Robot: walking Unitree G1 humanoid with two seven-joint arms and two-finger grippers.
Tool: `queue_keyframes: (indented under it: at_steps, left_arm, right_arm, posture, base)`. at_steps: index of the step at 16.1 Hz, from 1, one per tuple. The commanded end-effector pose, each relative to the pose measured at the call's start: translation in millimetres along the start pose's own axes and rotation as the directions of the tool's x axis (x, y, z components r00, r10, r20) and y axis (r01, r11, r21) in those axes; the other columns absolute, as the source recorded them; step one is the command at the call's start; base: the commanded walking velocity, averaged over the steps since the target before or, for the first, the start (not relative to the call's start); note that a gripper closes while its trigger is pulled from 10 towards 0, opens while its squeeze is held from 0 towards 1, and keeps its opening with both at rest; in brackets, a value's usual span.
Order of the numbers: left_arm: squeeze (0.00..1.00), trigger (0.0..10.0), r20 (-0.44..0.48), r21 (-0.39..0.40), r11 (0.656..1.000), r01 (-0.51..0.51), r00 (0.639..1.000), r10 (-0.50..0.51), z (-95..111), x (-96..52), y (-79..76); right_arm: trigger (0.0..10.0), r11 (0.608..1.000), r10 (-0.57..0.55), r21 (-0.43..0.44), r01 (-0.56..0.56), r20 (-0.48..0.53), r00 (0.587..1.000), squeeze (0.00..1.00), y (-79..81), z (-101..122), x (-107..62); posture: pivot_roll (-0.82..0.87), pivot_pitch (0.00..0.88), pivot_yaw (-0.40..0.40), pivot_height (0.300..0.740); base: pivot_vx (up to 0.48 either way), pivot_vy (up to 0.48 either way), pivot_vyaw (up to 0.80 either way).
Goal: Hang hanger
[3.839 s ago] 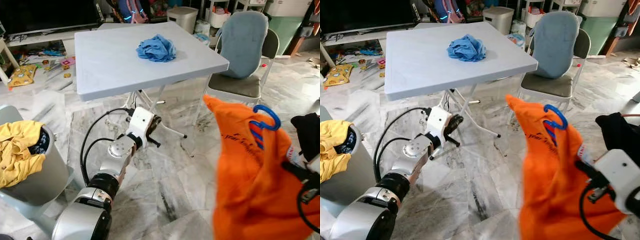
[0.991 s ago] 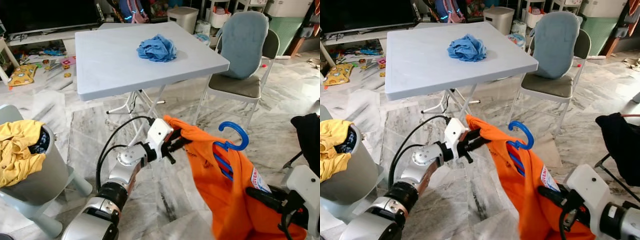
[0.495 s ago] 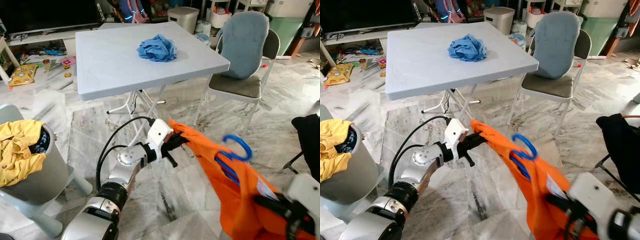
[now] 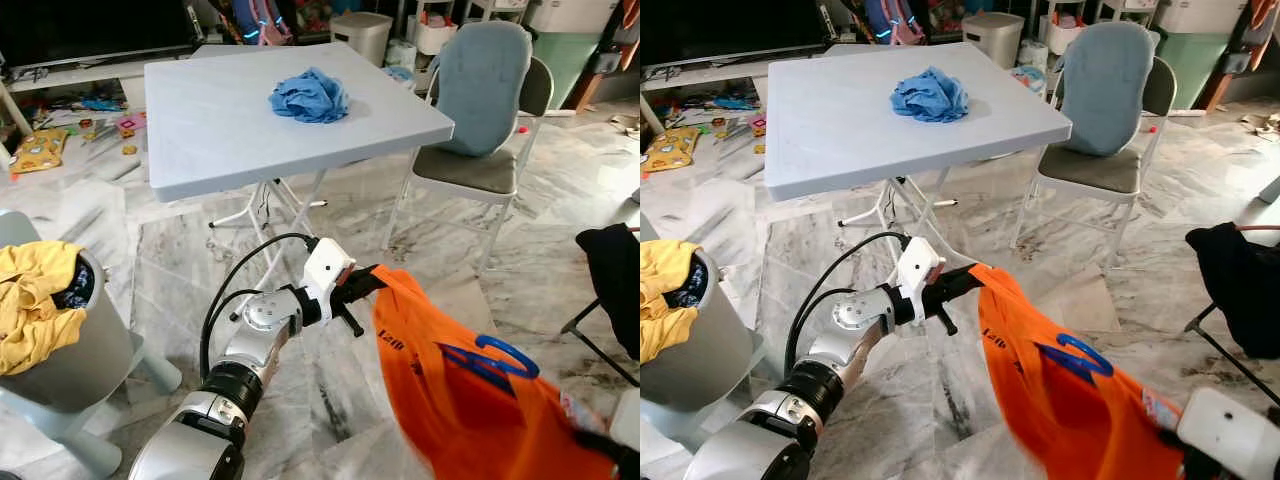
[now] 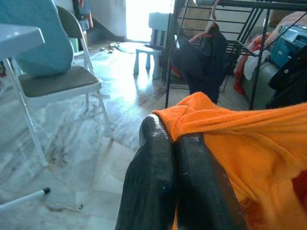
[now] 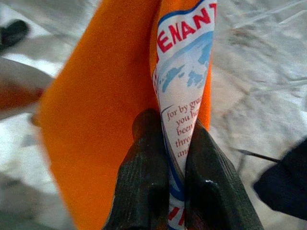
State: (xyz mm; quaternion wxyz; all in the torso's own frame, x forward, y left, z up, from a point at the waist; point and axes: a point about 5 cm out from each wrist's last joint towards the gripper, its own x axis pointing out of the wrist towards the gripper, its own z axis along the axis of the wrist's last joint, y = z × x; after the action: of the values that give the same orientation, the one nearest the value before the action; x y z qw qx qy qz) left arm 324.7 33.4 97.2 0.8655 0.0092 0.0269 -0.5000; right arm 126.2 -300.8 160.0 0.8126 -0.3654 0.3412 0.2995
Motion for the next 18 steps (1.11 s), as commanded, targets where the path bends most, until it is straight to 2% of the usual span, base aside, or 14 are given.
queue_keyframes:
  at_steps: [1,2,3,5,7,8,11,13,14,15,16,17,18]
  left_arm:
    - [0.00,0.0,0.022,-0.015,0.998,-0.057,0.998,0.057,7.6,-5.9,14.3]
    - [0.00,0.0,0.013,-0.029,0.998,-0.053,0.998,0.053,6.0,-6.0,14.1]
    - [0.00,0.0,0.010,-0.024,0.998,-0.058,0.998,0.058,5.7,-6.6,14.9]
    - [0.00,0.0,-0.005,0.019,0.998,-0.064,0.998,0.064,5.8,-10.3,18.8]
    - [0.00,0.0,-0.027,0.071,0.996,-0.057,0.998,0.059,4.3,-13.5,20.8]
    - [0.00,0.0,-0.032,0.077,0.996,-0.052,0.998,0.054,3.3,-13.6,20.0]
    - [0.00,0.0,-0.046,0.119,0.993,0.007,0.999,-0.001,-1.4,-9.6,9.5]
    - [0.00,0.0,-0.067,0.138,0.987,0.079,0.995,-0.070,-7.8,-7.9,-1.3]
    - [0.00,0.0,-0.075,0.138,0.985,0.103,0.993,-0.093,-9.9,-7.5,-4.7]
    - [0.00,0.0,-0.077,0.139,0.984,0.108,0.992,-0.098,-10.6,-7.4,-5.7]
    - [0.00,0.0,-0.074,0.164,0.984,0.070,0.996,-0.058,-8.9,-6.6,-3.2]
    - [0.00,8.1,-0.065,0.179,0.984,0.005,0.998,0.007,-5.1,-5.4,2.5]
    - [0.00,10.0,-0.058,0.162,0.985,-0.055,0.996,0.065,-1.3,-4.5,9.2]
  right_arm:
    - [10.0,1.000,-0.023,-0.011,0.023,-0.049,0.999,0.00,-4.9,-6.6,-2.5]
    - [10.0,0.998,0.021,-0.060,-0.025,-0.059,0.998,0.00,-0.7,-7.0,-3.8]
    - [10.0,0.996,0.051,-0.073,-0.055,-0.058,0.997,0.00,2.4,-7.3,-5.9]
    - [10.0,0.992,0.115,-0.055,-0.114,0.021,0.993,0.00,4.9,5.6,-22.7]
    - [10.0,0.980,0.171,-0.119,-0.161,0.073,0.983,0.00,3.6,23.2,-49.3]
    - [10.0,0.979,0.180,-0.116,-0.167,0.116,0.977,0.00,2.6,31.6,-56.1]
    - [10.0,0.978,0.173,-0.151,-0.141,0.224,0.959,0.00,-6.9,54.4,-80.8]
    - [10.0,0.989,0.105,-0.135,-0.058,0.372,0.922,0.00,-22.4,74.9,-96.0]
    - [10.0,0.993,0.069,-0.120,-0.021,0.418,0.906,0.00,-28.9,80.0,-98.0]
    - [10.0,0.994,0.020,-0.103,0.025,0.421,0.907,0.00,-35.9,80.9,-95.1]
    - [10.0,0.994,-0.007,-0.099,0.050,0.392,0.920,0.00,-38.2,78.5,-84.4]
    - [10.0,0.994,0.018,-0.103,0.020,0.359,0.933,0.00,-32.6,74.6,-73.0]
    - [10.0,0.995,0.029,-0.101,0.004,0.326,0.945,0.00,-28.5,69.7,-61.3]
  posture:
    - [-0.11,0.000,-0.022,0.740]
    - [-0.10,0.000,-0.023,0.740]
    - [-0.10,0.000,-0.024,0.740]
    - [-0.10,0.000,-0.025,0.740]
    - [-0.11,0.000,-0.026,0.740]
    - [-0.12,0.000,-0.026,0.740]
    - [-0.13,0.000,-0.022,0.740]
    - [-0.13,0.000,-0.019,0.740]
    - [-0.13,0.000,-0.021,0.740]
    - [-0.13,0.000,-0.021,0.740]
    - [-0.13,0.000,-0.024,0.740]
    - [-0.12,0.000,-0.029,0.740]
    - [-0.11,0.000,-0.032,0.740]
  base:
    - [0.000,0.000,0.00]
    - [0.000,0.000,0.00]
    - [0.000,0.000,0.00]
    - [0.000,0.000,0.00]
    - [0.000,0.000,0.00]
    - [0.000,0.000,0.00]
    - [0.000,0.000,0.00]
    - [0.000,0.000,0.00]
    - [0.000,0.000,0.00]
    - [0.000,0.000,0.00]
    - [0.000,0.000,0.00]
    - [0.000,0.000,0.00]
    - [0.000,0.000,0.00]
